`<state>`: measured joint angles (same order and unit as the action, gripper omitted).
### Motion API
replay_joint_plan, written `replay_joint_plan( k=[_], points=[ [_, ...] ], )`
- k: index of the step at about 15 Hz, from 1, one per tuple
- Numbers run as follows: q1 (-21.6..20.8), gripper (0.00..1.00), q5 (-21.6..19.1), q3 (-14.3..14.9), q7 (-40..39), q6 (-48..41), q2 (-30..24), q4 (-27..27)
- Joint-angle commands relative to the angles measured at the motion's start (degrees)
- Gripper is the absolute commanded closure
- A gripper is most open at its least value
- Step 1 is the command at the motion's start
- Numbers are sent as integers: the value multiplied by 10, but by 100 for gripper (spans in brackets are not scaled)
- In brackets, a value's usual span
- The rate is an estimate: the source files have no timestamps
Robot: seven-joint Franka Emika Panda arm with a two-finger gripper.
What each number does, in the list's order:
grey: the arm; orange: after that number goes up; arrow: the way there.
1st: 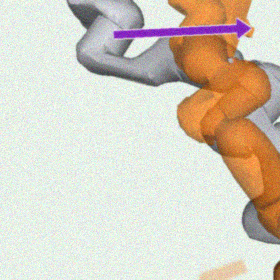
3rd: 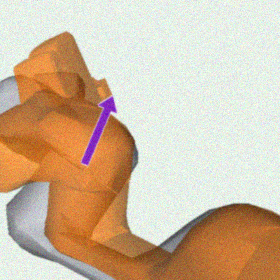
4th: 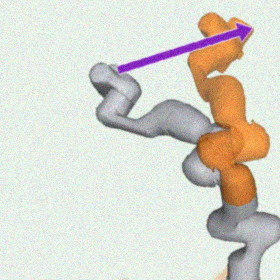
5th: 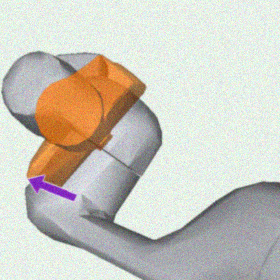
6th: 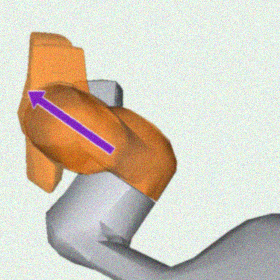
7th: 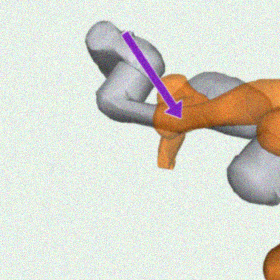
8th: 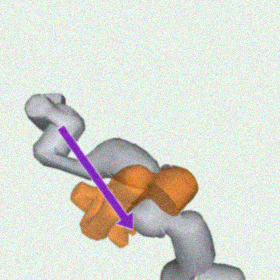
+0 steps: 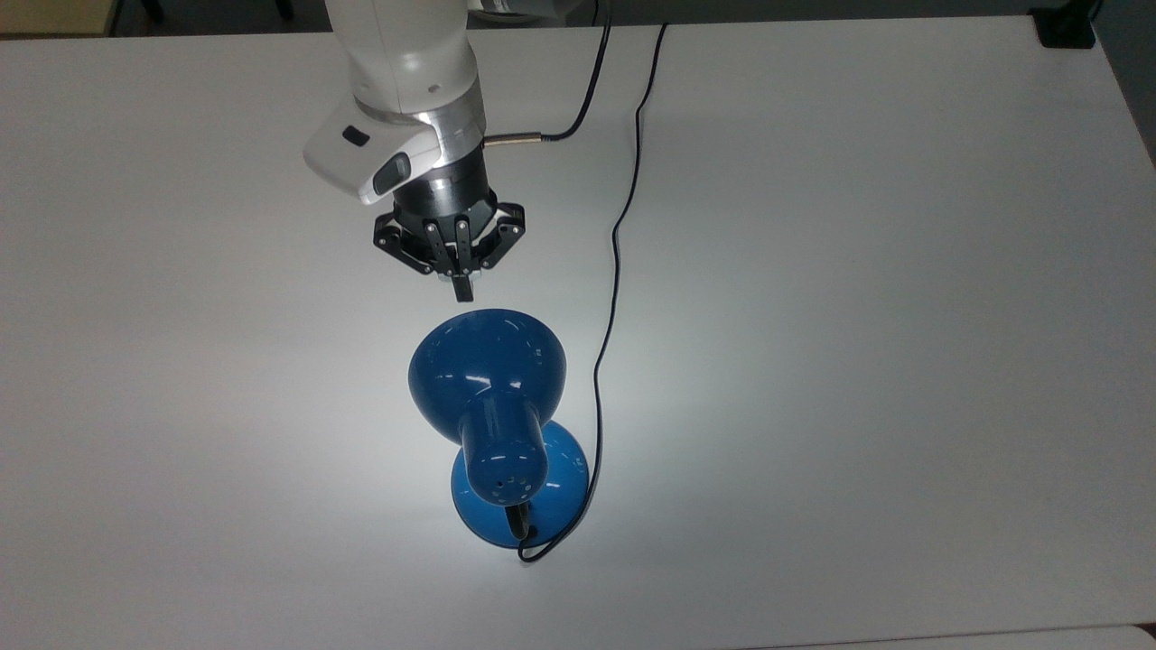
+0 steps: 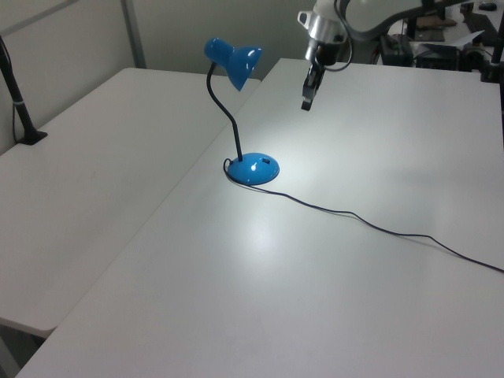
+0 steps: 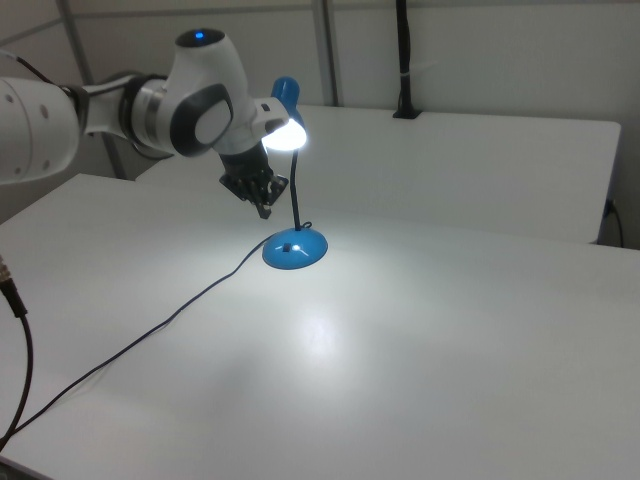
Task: Turn off the lamp
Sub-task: 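Lower the gripper down onto the switch on the blue lamp base, then press the gripper down on the base switch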
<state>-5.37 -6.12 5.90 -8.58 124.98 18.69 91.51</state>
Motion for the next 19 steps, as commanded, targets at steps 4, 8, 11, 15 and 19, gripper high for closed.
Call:
replay_joint_plan(
  k=[4,8,11,15,19],
  points=[
    [-17,100,1,5,15,77,83,-24],
    [-24,100,0,6,14,82,113,-29],
    [-30,100,-1,6,24,129,135,-39],
    [-33,100,0,6,34,133,163,-69],
    [-34,100,0,7,35,134,186,-84]
  ],
)
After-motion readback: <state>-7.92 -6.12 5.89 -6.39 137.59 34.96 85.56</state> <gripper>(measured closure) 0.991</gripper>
